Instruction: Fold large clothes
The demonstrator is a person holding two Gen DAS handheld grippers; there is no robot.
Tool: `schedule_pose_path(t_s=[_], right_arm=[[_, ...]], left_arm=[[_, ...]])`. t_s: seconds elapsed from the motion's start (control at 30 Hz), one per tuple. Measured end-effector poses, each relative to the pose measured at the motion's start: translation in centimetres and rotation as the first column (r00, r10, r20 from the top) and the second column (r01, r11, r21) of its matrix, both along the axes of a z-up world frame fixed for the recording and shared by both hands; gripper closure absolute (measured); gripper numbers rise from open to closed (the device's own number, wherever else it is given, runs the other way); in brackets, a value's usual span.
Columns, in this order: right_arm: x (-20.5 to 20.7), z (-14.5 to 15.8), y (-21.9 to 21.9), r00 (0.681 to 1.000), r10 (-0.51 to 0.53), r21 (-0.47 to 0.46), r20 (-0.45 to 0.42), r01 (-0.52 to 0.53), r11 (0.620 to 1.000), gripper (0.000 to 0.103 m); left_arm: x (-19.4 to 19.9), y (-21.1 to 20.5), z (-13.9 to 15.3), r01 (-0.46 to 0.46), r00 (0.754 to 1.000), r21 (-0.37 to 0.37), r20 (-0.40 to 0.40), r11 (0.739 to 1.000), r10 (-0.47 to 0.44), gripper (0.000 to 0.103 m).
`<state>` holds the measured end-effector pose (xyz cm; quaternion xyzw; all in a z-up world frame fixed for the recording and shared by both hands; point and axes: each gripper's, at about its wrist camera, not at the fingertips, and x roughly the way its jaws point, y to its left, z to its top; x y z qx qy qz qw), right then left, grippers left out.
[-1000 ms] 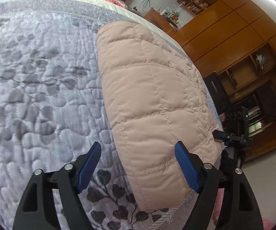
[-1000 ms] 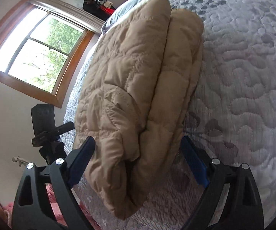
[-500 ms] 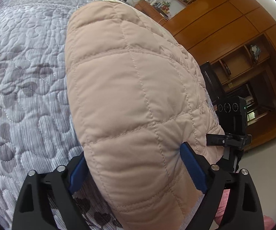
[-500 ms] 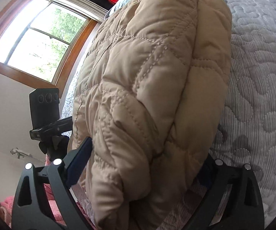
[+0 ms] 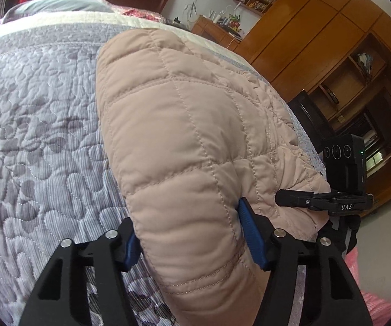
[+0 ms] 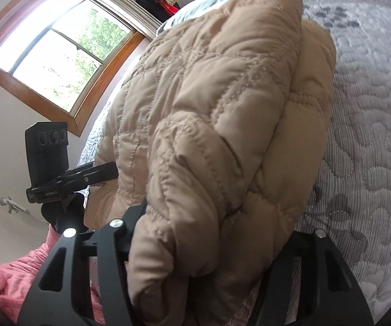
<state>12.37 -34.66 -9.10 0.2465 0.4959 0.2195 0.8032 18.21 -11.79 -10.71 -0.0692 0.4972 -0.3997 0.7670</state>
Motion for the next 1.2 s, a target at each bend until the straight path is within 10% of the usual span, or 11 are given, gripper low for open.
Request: schedule_pose_path(t_s=[0.63,1.2], right_arm=[[-2.3,5.1,4.6,0.989,0.026,-0.149,0.142,-0.005,0.989,0.058],[13.6,8.3,9.9,0.966,0.13,-0.292,0.222,-0.062,0.955,0.059]], left_arm=[[-3.9,1.9,4.4,-0.036,0.992,-0.063,0.122,0.997,0.044,0.048],[7.5,5.5,6.8,-0.236,0.939,-0.063,0.244,0.97,0.244,0.048]])
